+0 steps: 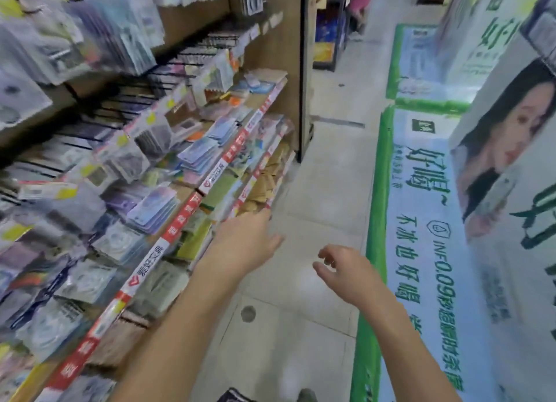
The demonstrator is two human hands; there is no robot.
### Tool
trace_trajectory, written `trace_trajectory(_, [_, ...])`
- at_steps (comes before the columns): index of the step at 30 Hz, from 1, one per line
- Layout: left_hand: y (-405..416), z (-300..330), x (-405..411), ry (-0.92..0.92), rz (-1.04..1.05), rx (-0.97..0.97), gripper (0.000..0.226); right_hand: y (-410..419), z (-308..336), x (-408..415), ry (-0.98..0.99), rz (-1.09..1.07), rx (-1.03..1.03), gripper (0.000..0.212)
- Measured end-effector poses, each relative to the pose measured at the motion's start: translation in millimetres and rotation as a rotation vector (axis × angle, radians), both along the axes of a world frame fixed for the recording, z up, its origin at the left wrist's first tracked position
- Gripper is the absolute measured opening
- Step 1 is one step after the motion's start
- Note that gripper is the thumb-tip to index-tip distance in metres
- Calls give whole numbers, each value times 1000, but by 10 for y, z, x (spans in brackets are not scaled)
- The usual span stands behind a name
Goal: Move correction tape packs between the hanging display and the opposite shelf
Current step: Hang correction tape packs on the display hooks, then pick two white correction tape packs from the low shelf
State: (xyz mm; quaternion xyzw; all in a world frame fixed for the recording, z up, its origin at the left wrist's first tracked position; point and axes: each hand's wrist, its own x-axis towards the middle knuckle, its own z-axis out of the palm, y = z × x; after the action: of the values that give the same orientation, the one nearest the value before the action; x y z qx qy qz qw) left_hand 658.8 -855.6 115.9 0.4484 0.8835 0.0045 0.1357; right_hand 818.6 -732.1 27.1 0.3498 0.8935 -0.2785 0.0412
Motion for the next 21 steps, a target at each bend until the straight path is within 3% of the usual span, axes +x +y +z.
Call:
trace_trajectory(11, [1221,-599,-1036,-106,121,-202,46,1542,-17,-1200,-20,158,-11,34])
trace_trajectory(16, [1971,-913,-1753,-165,153,-224,42,2418,-84,-1808,-42,155,11,34])
trace_trajectory(21, [3006,-845,-2479,-212,169,-185,31,3378,33,-2381,-84,173,36,35])
